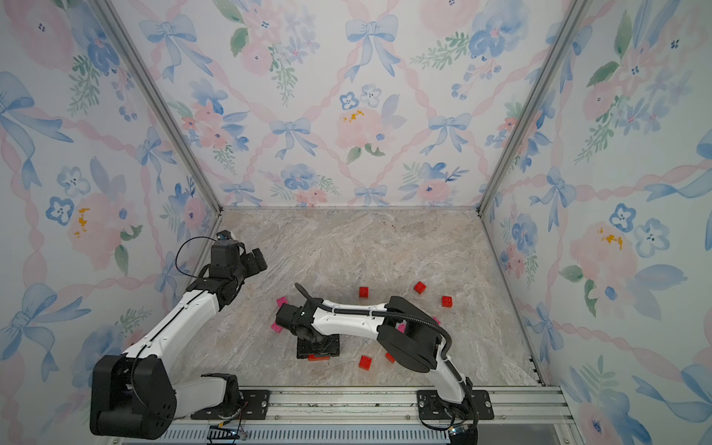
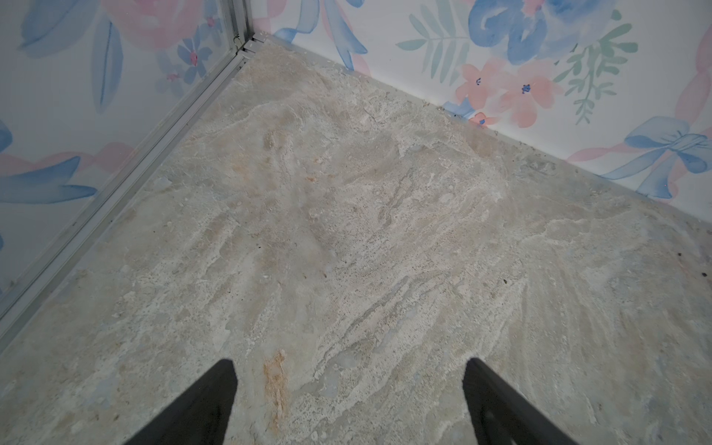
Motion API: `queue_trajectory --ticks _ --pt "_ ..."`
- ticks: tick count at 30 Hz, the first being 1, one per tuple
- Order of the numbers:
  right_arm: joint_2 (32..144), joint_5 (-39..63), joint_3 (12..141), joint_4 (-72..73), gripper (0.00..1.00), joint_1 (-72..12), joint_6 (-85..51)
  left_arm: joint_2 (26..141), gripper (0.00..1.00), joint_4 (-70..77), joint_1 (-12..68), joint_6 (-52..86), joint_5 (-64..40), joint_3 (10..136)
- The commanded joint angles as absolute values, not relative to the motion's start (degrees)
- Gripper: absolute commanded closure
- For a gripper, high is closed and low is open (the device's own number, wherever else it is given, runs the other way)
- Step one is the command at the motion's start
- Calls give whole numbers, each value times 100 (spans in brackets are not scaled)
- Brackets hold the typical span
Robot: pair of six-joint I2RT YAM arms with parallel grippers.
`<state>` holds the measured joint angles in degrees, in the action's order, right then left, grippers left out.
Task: Assemble the letter v with lego
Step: Pick up the lego brick from the center of the board.
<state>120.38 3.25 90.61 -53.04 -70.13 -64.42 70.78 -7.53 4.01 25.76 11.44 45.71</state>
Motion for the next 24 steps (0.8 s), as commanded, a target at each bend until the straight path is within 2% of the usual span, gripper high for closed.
queue_trajectory --ticks 1,7,12,15,18,24 --pt "12109 313 9018 -5326 30 -6953 -6484 7049 5 -862 369 2573 1063 4641" --pt "11849 380 8743 -5270 44 -6798 -6354 7076 4 -854 377 2687 1045 4590" --pt "11021 364 8777 -6019 48 -6473 -5694 7374 5 -764 918 2892 1409 4480" --pt "10399 173 8562 -6474 51 -5845 -5177 7760 7 -580 1448 3119 1734 4348" --pt "10191 -76 8436 -6632 57 -4985 -4512 7983 11 -238 1485 3393 1402 4183" --pt "10909 -198 9149 -6631 67 -3876 -3348 7904 14 -138 1481 3574 1094 4183"
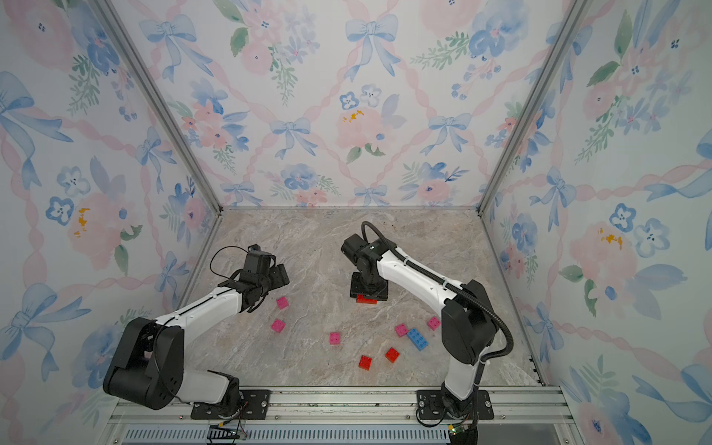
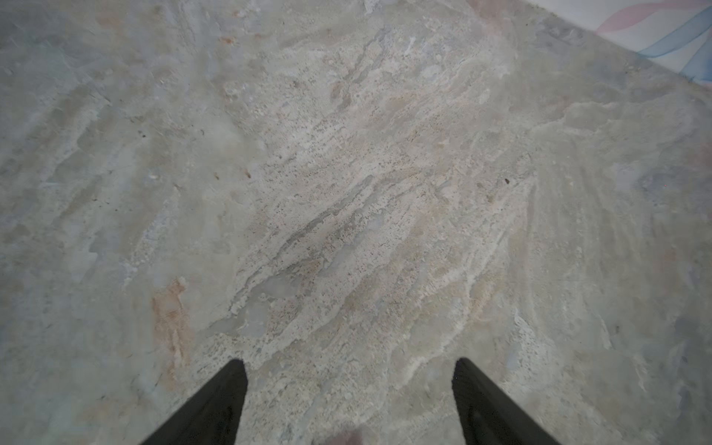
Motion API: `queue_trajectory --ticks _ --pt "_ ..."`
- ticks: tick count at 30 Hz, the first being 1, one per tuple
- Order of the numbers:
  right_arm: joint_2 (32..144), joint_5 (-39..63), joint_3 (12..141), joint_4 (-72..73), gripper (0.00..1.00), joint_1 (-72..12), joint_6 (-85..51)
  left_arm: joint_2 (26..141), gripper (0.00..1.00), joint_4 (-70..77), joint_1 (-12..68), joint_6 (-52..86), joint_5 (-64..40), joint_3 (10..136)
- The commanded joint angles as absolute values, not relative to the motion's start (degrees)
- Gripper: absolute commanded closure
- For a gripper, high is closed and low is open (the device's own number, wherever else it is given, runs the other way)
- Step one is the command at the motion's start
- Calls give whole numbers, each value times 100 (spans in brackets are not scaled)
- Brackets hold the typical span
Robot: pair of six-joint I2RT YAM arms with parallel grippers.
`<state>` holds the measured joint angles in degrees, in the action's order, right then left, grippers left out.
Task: Assemble the letter v with lego
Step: Pick up the lego brick from the center of the board, then assemble the lego brick with the lego brick.
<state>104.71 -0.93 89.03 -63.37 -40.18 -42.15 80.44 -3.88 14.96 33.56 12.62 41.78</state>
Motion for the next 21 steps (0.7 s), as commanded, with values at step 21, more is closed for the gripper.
queue_trajectory --ticks 21 --pt "12487 175 10494 -6573 78 -3498 -3194 7717 15 -203 1559 3402 1355 4085"
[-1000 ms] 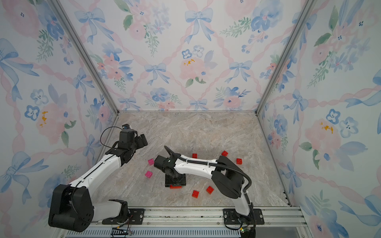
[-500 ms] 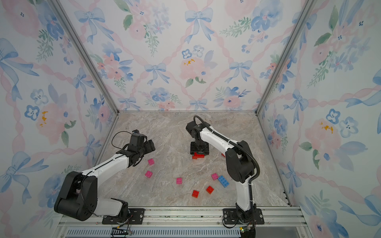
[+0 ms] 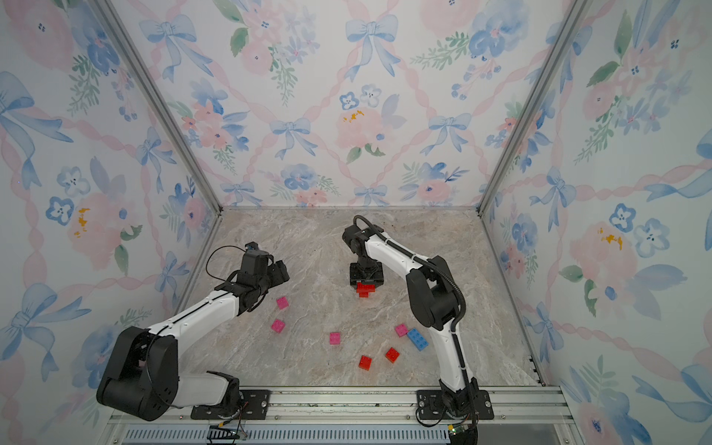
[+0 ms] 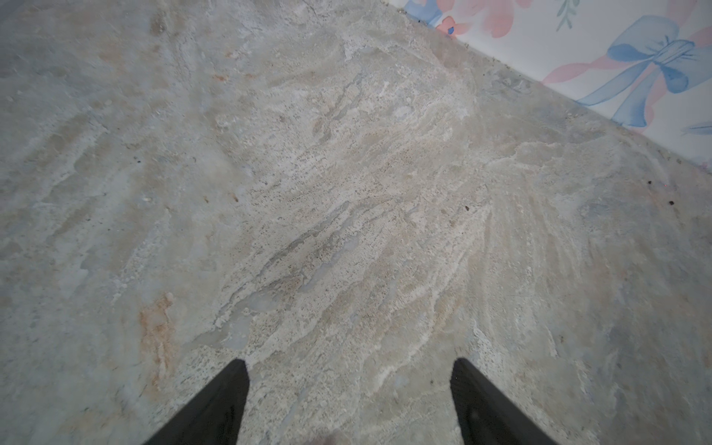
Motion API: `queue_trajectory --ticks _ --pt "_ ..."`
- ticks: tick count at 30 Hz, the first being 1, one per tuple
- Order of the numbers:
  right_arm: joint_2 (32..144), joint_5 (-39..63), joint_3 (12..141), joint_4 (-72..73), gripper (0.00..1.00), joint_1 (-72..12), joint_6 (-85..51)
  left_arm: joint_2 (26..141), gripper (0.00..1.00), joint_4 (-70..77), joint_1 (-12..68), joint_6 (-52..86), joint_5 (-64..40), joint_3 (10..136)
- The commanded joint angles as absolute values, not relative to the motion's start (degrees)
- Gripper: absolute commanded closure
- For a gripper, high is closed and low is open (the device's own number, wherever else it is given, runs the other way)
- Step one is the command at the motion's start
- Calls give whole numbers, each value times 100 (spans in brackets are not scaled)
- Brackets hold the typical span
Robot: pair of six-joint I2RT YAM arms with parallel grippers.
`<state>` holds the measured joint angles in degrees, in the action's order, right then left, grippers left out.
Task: Assemble the letter v with lego
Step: Assemble the lego brick with the lego brick.
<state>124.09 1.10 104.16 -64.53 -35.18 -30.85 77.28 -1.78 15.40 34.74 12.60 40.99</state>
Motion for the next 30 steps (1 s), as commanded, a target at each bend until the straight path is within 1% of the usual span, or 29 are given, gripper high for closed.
queue_trajectory --ticks 1,20,30 --pt "12499 184 10494 -6562 78 -3498 -3211 7717 15 -202 1569 3398 1377 4091" --pt "12837 138 10441 -6621 82 -3550 -3463 7681 15 -220 1582 3242 1503 4145" --pt "13226 139 10688 -6814 82 -3599 -3419 7750 15 -220 1599 3230 1481 4175"
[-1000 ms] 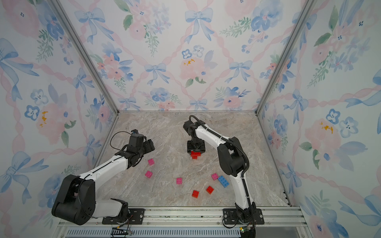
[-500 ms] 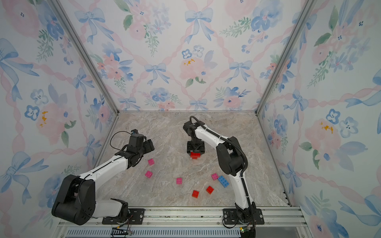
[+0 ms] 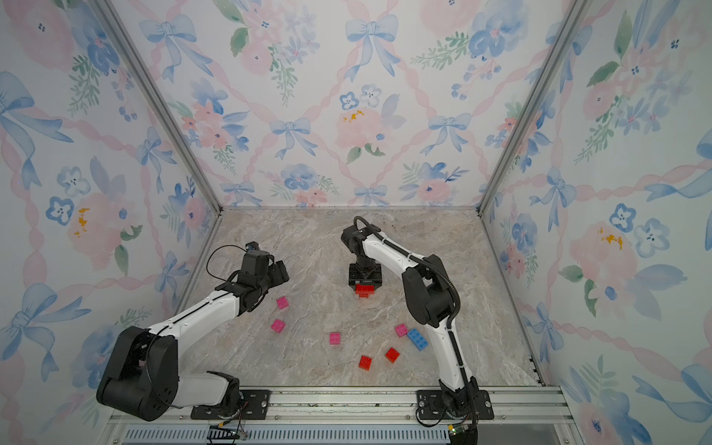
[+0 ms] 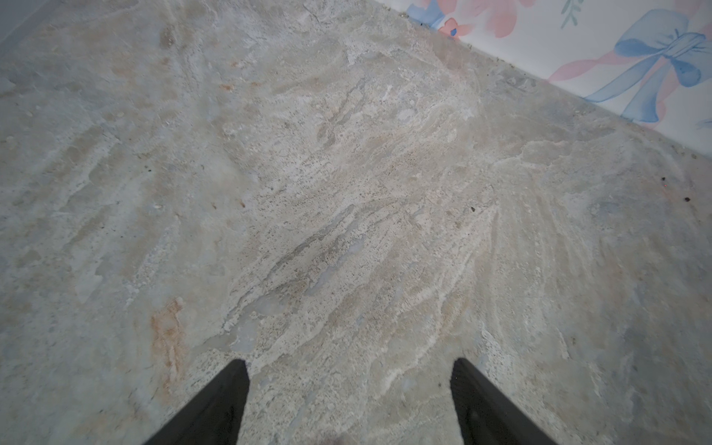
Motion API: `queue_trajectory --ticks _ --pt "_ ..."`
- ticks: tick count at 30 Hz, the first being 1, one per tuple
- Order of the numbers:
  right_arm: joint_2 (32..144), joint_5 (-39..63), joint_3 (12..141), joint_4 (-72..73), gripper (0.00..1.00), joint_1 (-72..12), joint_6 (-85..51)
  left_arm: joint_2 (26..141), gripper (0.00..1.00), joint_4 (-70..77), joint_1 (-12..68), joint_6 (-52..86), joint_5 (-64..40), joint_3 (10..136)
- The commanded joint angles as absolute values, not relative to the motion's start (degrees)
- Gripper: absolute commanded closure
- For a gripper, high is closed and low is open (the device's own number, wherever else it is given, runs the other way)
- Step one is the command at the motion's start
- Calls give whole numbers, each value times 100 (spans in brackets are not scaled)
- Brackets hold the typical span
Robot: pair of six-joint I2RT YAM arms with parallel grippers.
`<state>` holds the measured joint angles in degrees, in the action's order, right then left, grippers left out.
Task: Assemble the letter v with lego
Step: Assemble the lego brick with the lego brick, then move the lego brick at the center of the board.
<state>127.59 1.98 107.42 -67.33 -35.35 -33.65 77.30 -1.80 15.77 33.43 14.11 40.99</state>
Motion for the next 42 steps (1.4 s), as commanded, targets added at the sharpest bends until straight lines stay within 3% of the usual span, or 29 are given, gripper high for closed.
queue_trajectory --ticks 1,13,14,18,20,26,29,34,37,42 --pt "13240 140 10672 -6796 82 -3603 -3423 7746 15 -227 1599 3226 1482 4179" --pt "13296 178 10602 -6565 80 -3634 -3352 7813 17 -257 1650 3204 1461 4137" --pt "13284 218 10646 -6528 76 -3646 -3352 7798 17 -263 1652 3199 1457 4141" --pt "13162 171 10842 -6538 37 -3700 -3433 7714 18 -286 1649 3188 1389 4150" --pt "13036 159 10865 -6530 26 -3700 -3462 7669 18 -299 1647 3182 1364 4154" --pt "12552 29 11074 -6800 10 -3597 -3445 7605 18 -322 1657 3164 1316 4190" --pt "11951 -201 10638 -6919 9 -3356 -3419 7555 18 -347 1661 3159 1253 4210" --pt "10766 -508 8989 -6581 21 -2404 -2912 7405 18 -386 1663 3106 1151 4219" --pt "10587 -305 8350 -6283 34 -1550 -2619 7365 18 -399 1686 3082 1091 4233" --pt "10667 -114 8143 -5662 37 -1041 -3132 7325 18 -413 1773 3188 1141 4175"
